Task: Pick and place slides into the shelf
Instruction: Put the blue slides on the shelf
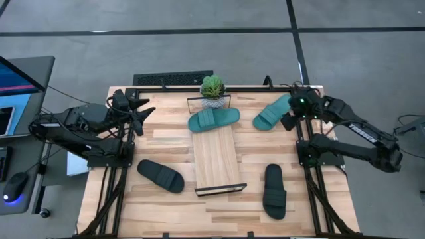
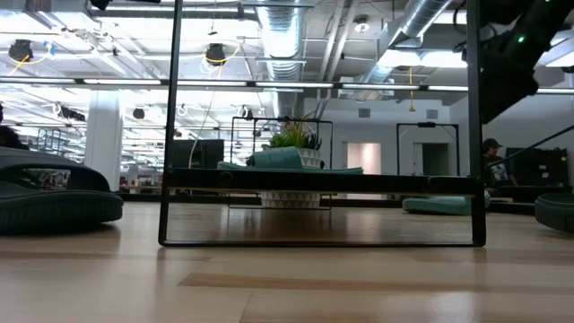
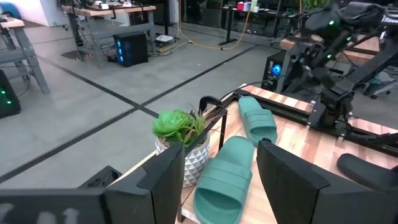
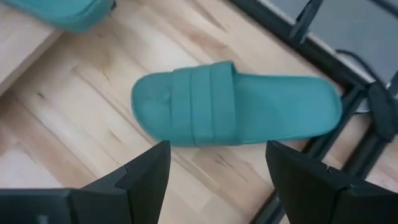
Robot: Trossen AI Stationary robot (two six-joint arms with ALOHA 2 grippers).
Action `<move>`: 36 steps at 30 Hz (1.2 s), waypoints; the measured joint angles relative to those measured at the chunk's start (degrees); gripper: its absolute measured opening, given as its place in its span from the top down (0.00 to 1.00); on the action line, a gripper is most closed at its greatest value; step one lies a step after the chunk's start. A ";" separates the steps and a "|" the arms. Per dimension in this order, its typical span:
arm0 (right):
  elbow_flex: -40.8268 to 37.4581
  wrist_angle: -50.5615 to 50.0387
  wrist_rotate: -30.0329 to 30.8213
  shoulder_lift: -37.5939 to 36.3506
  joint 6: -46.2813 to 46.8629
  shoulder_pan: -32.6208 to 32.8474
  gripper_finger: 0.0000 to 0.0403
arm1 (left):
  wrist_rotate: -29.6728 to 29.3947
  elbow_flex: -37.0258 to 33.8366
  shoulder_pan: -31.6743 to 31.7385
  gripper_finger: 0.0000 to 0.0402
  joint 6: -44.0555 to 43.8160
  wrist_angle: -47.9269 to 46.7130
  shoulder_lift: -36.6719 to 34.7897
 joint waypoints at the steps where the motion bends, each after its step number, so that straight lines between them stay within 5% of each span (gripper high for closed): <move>1: -0.17 0.31 -0.87 0.70 -0.57 -0.84 0.37 | 0.28 0.00 0.00 0.53 -0.02 0.00 0.00; 19: -0.19 5.09 -7.82 19.39 -4.81 -10.67 0.37 | 0.92 0.00 0.00 0.53 -0.20 -0.19 0.00; 36: 0.71 8.85 -10.92 29.11 -13.18 -16.63 0.37 | 1.81 0.00 0.00 0.53 -0.22 -0.24 0.00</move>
